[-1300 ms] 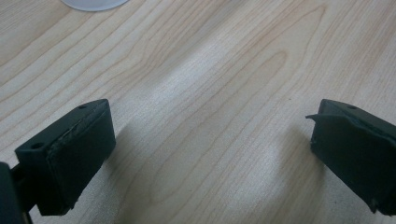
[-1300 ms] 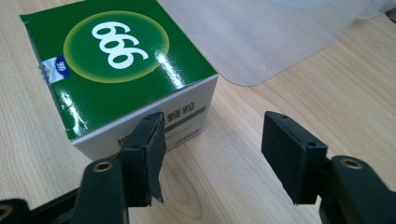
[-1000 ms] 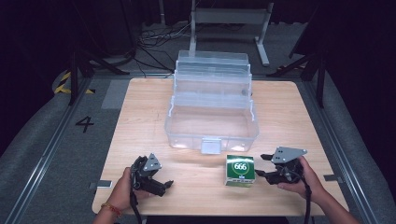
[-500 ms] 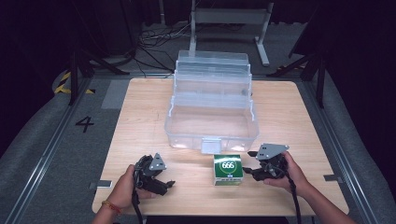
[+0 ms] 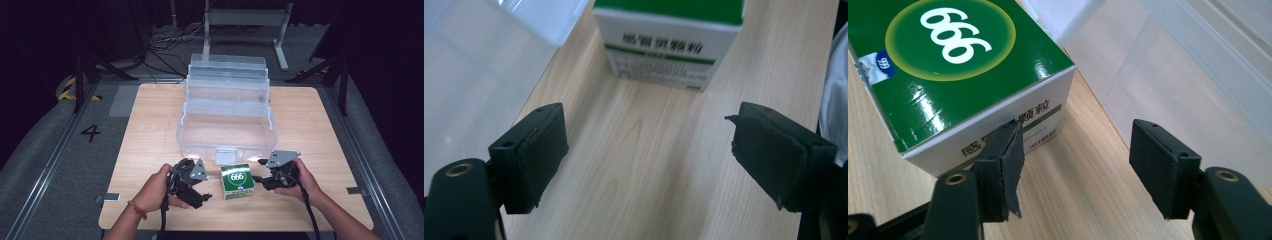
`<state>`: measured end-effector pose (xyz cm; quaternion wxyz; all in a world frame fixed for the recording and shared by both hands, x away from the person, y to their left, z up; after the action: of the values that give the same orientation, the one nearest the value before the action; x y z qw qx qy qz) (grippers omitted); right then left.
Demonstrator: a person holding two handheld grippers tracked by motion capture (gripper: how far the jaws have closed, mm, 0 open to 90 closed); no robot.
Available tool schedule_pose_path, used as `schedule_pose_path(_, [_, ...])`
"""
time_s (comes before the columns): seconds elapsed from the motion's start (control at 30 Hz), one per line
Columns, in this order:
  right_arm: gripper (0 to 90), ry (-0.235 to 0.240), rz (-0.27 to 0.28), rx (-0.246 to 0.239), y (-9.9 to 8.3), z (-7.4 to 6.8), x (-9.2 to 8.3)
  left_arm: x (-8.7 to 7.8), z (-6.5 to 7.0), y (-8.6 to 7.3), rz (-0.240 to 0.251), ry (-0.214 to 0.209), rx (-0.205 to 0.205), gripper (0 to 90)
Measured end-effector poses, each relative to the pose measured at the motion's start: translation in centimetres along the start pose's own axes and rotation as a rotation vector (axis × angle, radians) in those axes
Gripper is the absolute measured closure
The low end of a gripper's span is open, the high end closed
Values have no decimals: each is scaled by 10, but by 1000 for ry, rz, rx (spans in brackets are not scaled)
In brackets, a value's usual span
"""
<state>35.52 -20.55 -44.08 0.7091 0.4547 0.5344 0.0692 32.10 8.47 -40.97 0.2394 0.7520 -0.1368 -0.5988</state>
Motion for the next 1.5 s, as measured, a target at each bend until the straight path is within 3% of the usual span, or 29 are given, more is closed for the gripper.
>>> schedule_pose_path(0.07, [394, 3, 2, 3, 1, -1, 2, 0, -1, 9, -1, -11, 26, 151])
schedule_pose_path(0.13, [394, 1, 3, 1, 2, -1, 2, -1, -3, 16, -3, -4, 24, 151])
schedule_pose_path(0.33, [394, 10, -1, -16, 7, -5, 6, 1, -8, 28, -7, -36, 42, 149])
schedule_pose_path(0.53, [395, 14, -6, -30, 12, -8, 10, 5, -10, 39, -51, -74, 80, 151])
schedule_pose_path(0.8, [394, 21, -5, -46, 16, -12, 13, 18, -12, 55, -119, -91, 126, 151])
schedule_pose_path(1.13, [396, 36, 4, -49, 20, -14, 18, 38, -17, 61, -207, -127, 133, 125])
schedule_pose_path(1.5, [403, 61, 16, -54, 23, -22, 22, 52, -16, 61, -245, -156, 132, 123])
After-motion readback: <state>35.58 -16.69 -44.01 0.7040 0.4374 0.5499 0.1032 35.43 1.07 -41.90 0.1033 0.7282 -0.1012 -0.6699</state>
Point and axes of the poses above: each handheld gripper's, and its own axes: x roughly forward along the jaws, y roughly out of its top, z roughly to its right, the point moved 1 cm from there along x, roughly forward along the jaws, and after that the axes turned 9 degrees about x, right-handed, at the moved point
